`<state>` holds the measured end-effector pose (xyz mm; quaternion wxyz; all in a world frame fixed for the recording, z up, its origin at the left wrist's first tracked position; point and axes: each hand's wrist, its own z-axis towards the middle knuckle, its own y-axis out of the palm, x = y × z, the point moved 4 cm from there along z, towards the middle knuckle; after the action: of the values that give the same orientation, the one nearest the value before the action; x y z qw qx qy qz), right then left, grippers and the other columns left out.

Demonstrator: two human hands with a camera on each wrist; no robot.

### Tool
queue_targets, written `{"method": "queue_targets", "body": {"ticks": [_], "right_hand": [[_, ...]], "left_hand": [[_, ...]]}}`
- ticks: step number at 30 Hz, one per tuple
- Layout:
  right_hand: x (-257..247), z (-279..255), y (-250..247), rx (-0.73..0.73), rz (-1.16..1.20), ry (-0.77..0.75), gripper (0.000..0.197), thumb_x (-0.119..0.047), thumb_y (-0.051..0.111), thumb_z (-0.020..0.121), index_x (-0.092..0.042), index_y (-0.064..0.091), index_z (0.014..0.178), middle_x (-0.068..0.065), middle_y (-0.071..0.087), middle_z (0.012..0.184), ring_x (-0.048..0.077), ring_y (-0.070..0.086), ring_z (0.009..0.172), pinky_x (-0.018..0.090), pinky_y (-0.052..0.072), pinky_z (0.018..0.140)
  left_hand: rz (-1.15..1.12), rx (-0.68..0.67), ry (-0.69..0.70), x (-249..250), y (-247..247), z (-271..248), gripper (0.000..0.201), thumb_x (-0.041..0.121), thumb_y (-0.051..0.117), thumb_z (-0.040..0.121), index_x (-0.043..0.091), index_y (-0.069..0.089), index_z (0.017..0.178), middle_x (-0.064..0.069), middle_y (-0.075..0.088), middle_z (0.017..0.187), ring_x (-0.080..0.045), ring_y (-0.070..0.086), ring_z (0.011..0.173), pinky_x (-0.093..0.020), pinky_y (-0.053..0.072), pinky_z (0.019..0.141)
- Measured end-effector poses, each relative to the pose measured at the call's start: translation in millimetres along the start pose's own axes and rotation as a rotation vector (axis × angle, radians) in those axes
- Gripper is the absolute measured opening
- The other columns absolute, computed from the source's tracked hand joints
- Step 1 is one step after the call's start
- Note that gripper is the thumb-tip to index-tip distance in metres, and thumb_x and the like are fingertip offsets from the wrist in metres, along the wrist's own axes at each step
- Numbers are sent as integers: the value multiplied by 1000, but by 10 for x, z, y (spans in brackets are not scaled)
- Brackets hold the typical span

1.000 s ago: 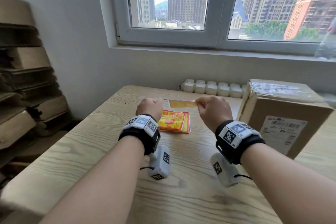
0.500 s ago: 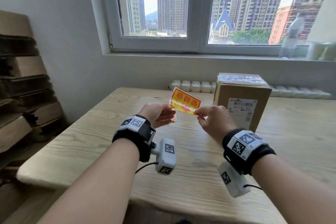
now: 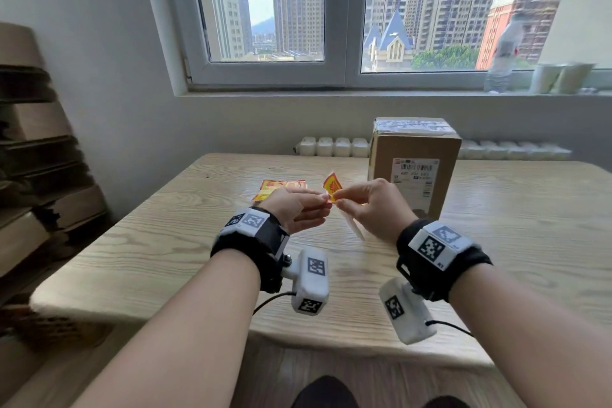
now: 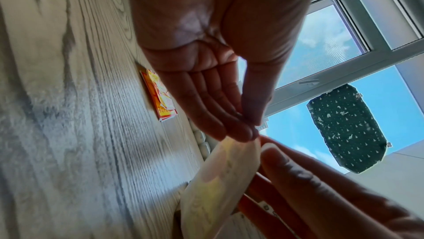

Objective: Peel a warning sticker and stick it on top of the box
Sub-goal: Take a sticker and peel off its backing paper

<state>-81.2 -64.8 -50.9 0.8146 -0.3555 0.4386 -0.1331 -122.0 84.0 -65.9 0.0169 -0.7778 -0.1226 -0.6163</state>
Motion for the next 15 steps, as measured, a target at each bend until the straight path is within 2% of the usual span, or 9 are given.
{"method": "queue_targets", "body": {"ticks": [4,7,11,15], "right_hand": [[49,-44,-24,-3,36,-2,20,-19,66,87,-14,76,104,1,77,99,9,71,88,23,56,86],[69,-39,-25,-3,67,-10,20,-17,65,87,-14,77,102,2,78,96,11,72,86,28,58,84],[103,-41,-41,-13,124,-12,19,-16,65,87,-13,78,101,2,78,94,11,72,88,31,58,86],[126,-63,-60,-17,133,-2,17,-25,66,86,-16,79,91,-2,78,82,10,73,78,28,60,75]], "left_hand": [[-49,-20,-12,-40,46,-22,7,2,67,83,0,68,90,-6,74,62,-12,72,52,-24,60,61],[-87,-28,0,-43,91,-15,10,0,66,83,-1,66,93,-7,74,61,-13,72,52,-24,60,60],[-88,-34,22,-59,123,8,13,-1,67,82,-2,67,95,-10,75,66,-14,73,57,-26,60,67],[-52,-56,21,-59,152,-3,17,-3,66,82,-6,66,99,-14,72,77,-14,73,57,-26,60,68]]}}
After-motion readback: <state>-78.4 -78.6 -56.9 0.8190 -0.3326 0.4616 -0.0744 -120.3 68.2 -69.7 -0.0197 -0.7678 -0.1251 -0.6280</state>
